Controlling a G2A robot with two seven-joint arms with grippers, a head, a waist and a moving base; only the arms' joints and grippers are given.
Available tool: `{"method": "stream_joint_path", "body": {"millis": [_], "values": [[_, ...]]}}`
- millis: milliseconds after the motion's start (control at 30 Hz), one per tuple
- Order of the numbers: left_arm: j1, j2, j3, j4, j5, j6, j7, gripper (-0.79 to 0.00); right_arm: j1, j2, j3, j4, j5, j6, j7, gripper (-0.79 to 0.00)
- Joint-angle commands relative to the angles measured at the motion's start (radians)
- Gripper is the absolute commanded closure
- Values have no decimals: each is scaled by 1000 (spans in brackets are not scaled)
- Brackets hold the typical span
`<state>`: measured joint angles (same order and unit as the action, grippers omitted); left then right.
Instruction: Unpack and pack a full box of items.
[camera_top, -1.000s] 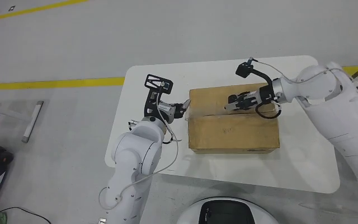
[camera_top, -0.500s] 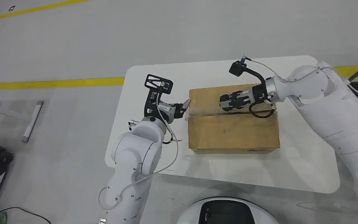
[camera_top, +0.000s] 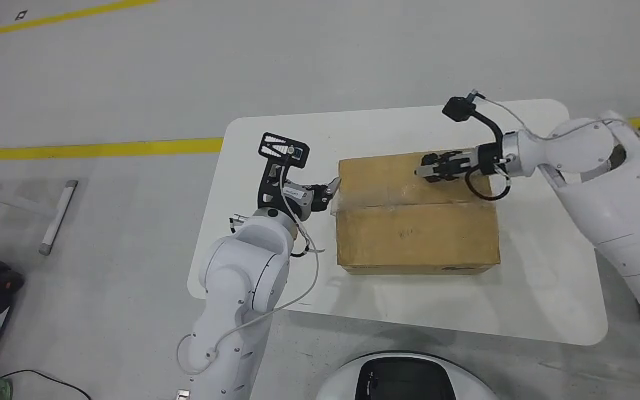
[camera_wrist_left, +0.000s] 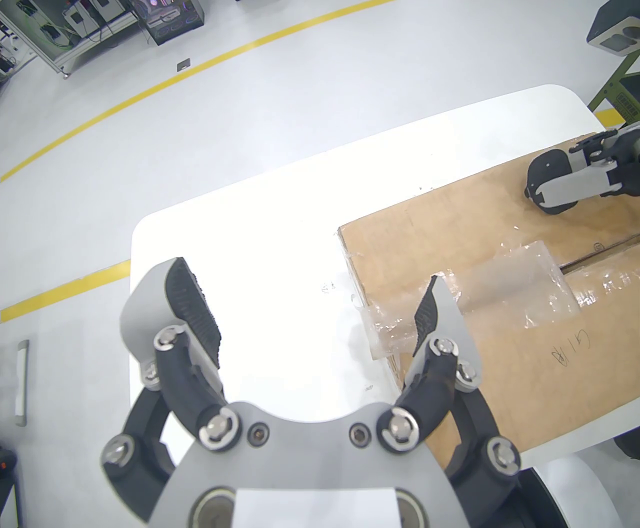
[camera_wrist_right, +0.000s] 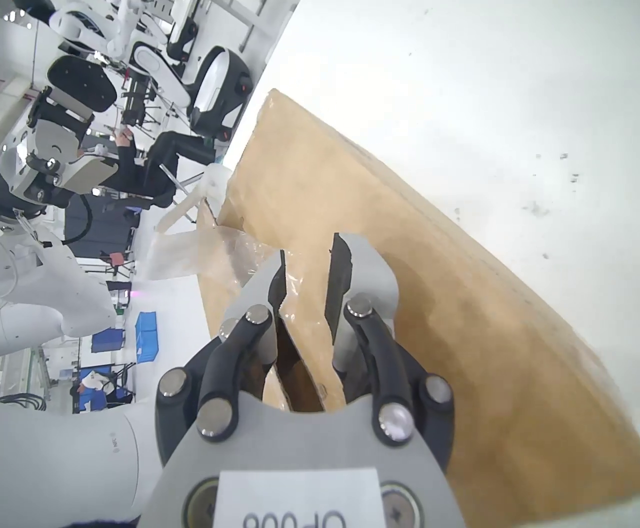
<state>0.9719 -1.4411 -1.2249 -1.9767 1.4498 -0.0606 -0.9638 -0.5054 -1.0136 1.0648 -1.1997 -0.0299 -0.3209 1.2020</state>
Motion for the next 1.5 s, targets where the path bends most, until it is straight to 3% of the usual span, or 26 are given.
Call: {"method": "stream_joint_path", "body": {"millis": [0, 533, 733, 1133, 1233, 1367, 1467], "values": [[0, 0, 0, 0, 0, 0, 0, -785, 8, -5, -17, 3, 9, -2, -3, -329], [0, 0, 0, 0, 0, 0, 0, -785, 83, -28, -119, 57, 43, -57, 149, -339], [0, 0, 0, 0, 0, 0, 0, -785, 89, -32, -129, 71, 53, -64, 125, -296], [82, 20, 2, -108, -39, -218, 0, -785, 61, -16, -73, 74, 54, -62, 21, -320], [89, 26, 18, -140, -65, -321, -9, -785, 46, -9, -56, 68, 53, -61, 13, -326], [79, 33, 48, -138, -47, -403, -17, -785, 26, 0, -34, 56, 53, -58, -1, -323], [55, 32, 91, -104, 32, -395, -6, -785, 10, 7, -16, 39, 51, -55, -15, -317]]}}
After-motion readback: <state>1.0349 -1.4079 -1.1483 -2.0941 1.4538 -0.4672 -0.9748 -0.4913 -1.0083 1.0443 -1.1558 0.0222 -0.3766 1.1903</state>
